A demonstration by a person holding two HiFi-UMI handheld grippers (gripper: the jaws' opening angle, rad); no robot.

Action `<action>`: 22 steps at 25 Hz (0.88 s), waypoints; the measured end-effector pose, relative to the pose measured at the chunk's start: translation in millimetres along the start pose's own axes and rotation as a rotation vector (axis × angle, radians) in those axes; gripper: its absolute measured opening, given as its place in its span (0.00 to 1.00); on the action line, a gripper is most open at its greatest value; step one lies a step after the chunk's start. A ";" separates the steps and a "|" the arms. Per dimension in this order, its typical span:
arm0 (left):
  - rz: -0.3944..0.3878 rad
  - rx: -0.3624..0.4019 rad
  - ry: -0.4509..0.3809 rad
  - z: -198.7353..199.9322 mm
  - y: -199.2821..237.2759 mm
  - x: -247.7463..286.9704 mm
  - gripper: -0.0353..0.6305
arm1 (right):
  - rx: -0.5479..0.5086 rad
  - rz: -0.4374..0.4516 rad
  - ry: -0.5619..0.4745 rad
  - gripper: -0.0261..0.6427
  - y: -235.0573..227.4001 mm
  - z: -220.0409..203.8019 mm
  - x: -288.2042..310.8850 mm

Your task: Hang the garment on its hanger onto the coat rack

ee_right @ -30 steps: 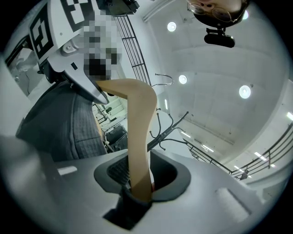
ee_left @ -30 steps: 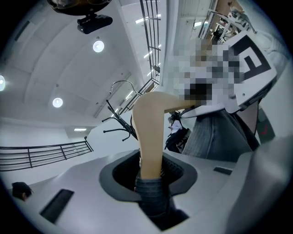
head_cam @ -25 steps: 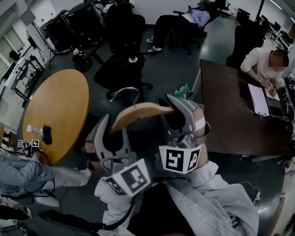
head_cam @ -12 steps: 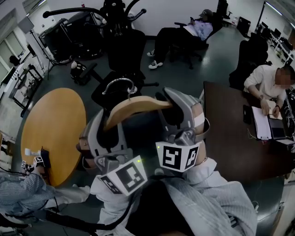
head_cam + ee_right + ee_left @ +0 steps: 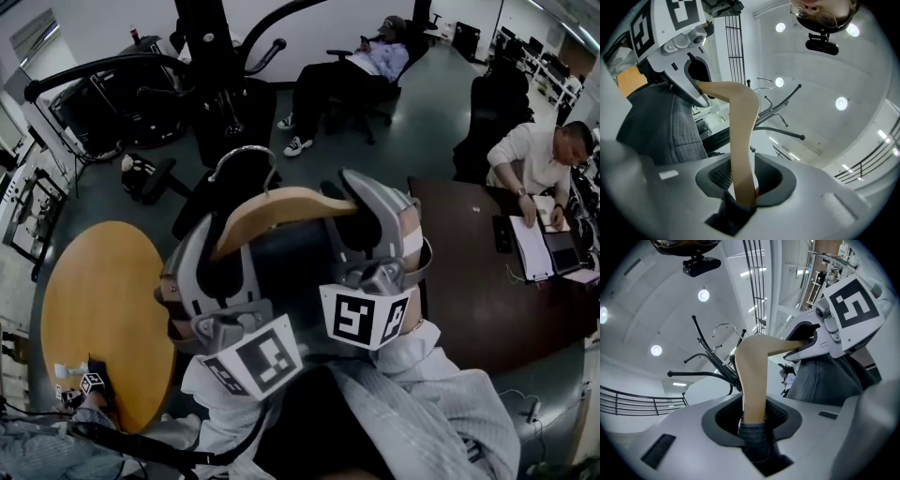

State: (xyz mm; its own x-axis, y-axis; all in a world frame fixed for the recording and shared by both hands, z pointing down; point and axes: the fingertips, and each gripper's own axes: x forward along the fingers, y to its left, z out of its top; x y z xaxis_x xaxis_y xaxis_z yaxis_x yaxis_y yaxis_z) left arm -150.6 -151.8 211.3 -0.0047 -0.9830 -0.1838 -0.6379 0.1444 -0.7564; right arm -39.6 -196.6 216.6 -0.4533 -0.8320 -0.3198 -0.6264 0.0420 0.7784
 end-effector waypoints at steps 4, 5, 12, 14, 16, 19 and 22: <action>-0.029 0.007 -0.044 -9.3 3.6 31.6 0.21 | -0.007 -0.042 0.032 0.20 2.9 -9.0 25.0; -0.035 0.009 -0.050 -10.1 2.8 37.5 0.21 | -0.006 -0.045 0.040 0.20 3.0 -12.1 29.0; -0.058 0.007 -0.044 -13.2 -0.9 64.2 0.21 | 0.002 -0.016 0.057 0.20 3.3 -27.1 51.3; -0.059 -0.002 -0.030 -17.4 -1.4 70.1 0.21 | 0.003 0.002 0.050 0.20 5.7 -29.4 59.0; -0.065 -0.014 -0.018 -22.6 -2.6 76.2 0.21 | 0.000 0.015 0.045 0.20 8.7 -32.0 66.2; -0.082 -0.031 -0.006 -31.4 -5.7 85.6 0.21 | -0.008 0.027 0.044 0.20 15.1 -36.9 75.6; -0.086 -0.037 0.011 -39.5 -8.1 94.2 0.21 | -0.006 0.043 0.043 0.20 21.2 -41.8 85.3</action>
State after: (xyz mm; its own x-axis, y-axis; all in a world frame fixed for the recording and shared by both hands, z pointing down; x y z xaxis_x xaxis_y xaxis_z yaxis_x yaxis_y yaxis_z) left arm -176.3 -250.0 225.0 0.0436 -0.9928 -0.1120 -0.6645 0.0549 -0.7452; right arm -65.0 -289.9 228.4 -0.4516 -0.8527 -0.2626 -0.6034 0.0751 0.7939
